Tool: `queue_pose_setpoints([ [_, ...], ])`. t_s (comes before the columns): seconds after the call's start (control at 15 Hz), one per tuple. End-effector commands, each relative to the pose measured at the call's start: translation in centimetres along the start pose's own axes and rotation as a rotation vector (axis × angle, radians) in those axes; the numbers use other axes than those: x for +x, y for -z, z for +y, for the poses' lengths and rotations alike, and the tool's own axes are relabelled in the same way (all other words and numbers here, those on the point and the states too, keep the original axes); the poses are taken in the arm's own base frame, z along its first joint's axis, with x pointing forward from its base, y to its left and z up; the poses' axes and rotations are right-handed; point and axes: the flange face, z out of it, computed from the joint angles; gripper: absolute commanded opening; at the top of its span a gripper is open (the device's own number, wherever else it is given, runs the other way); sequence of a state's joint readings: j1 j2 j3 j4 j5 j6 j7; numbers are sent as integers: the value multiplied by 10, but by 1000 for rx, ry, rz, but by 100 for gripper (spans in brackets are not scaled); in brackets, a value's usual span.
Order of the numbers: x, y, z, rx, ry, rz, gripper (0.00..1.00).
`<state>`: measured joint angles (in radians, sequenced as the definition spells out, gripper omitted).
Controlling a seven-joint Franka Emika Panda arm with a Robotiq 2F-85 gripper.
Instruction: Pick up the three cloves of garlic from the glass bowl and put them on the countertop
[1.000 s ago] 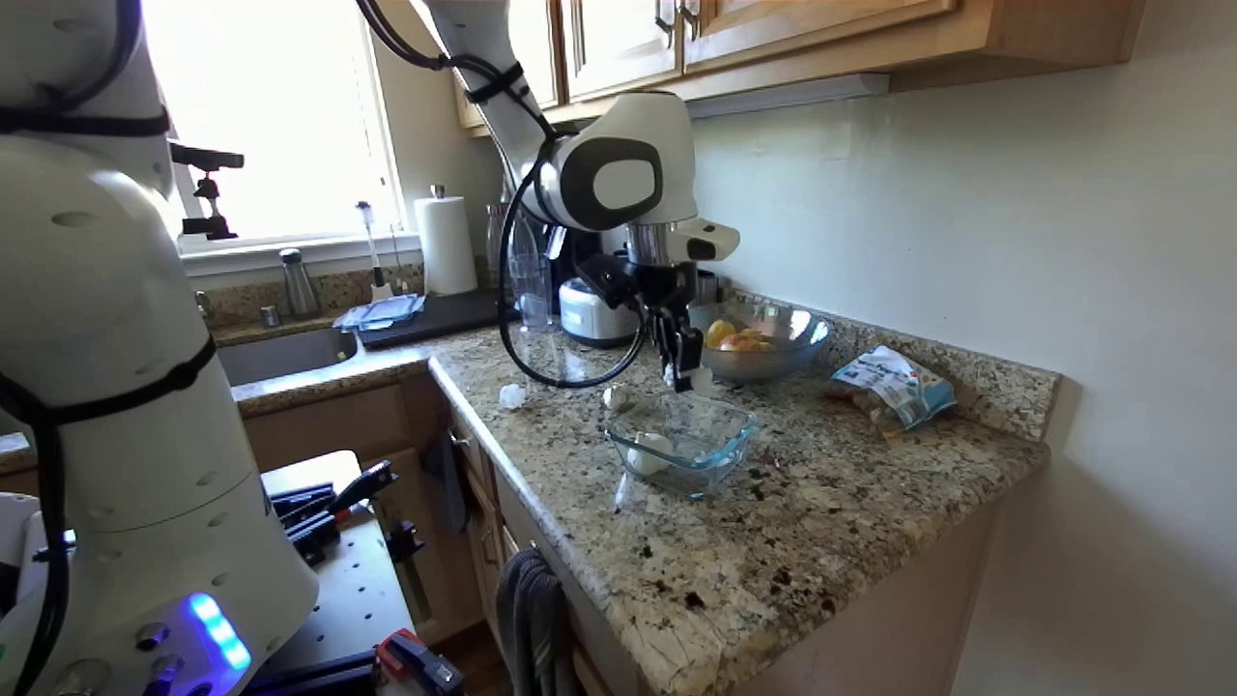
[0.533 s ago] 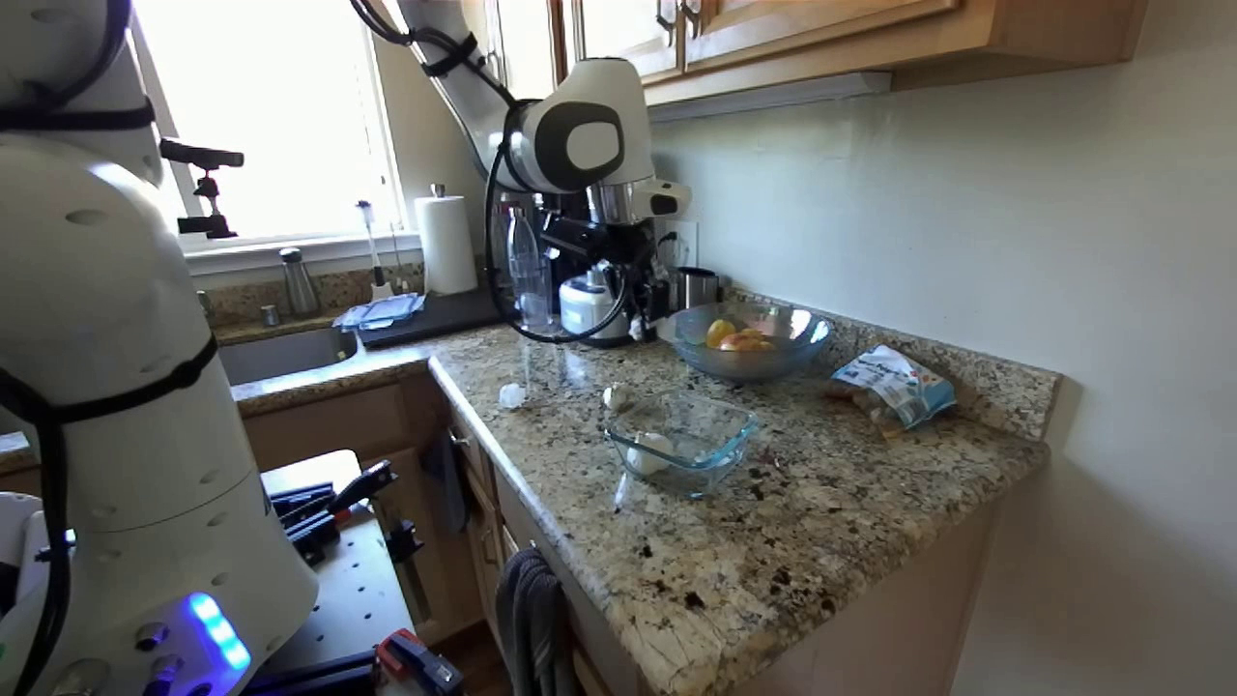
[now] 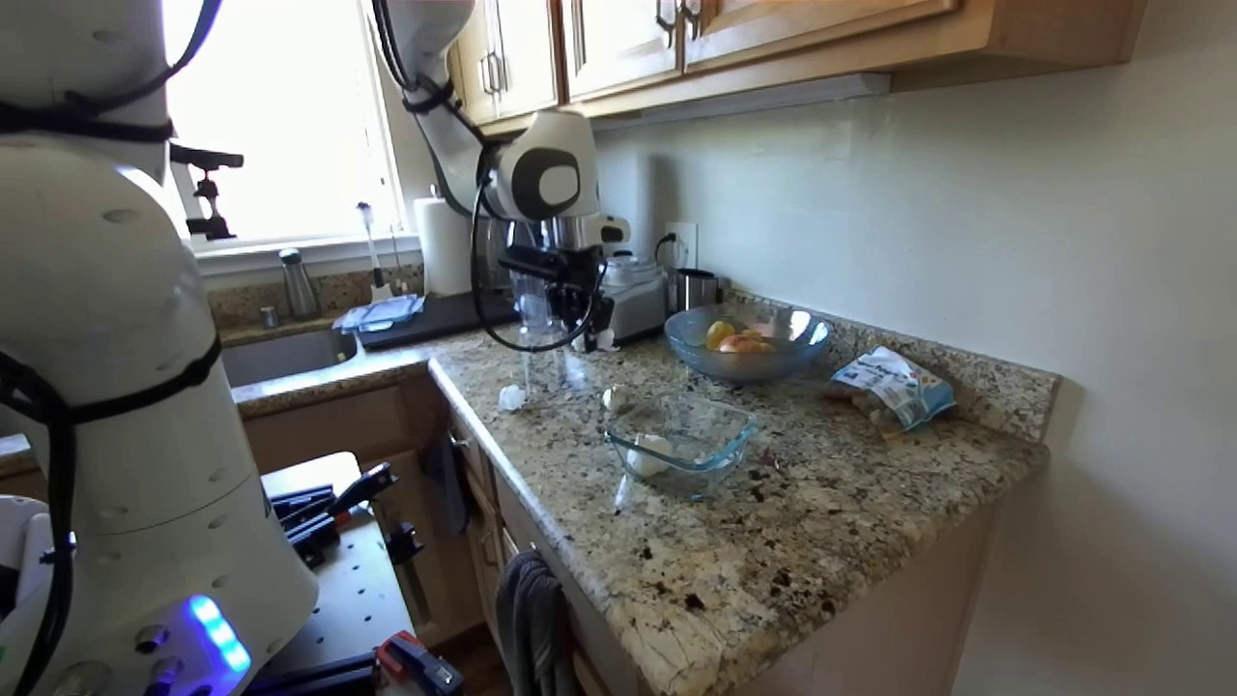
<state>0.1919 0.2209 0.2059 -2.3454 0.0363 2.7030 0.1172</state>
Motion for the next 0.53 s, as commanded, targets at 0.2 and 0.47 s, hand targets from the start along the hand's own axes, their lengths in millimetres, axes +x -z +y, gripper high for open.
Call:
queue_pose_setpoints([
  [0.2, 10, -57, -19, -4, 53, -68, 14],
  [0.47, 18, -82, -19, -30, 67, -88, 14],
])
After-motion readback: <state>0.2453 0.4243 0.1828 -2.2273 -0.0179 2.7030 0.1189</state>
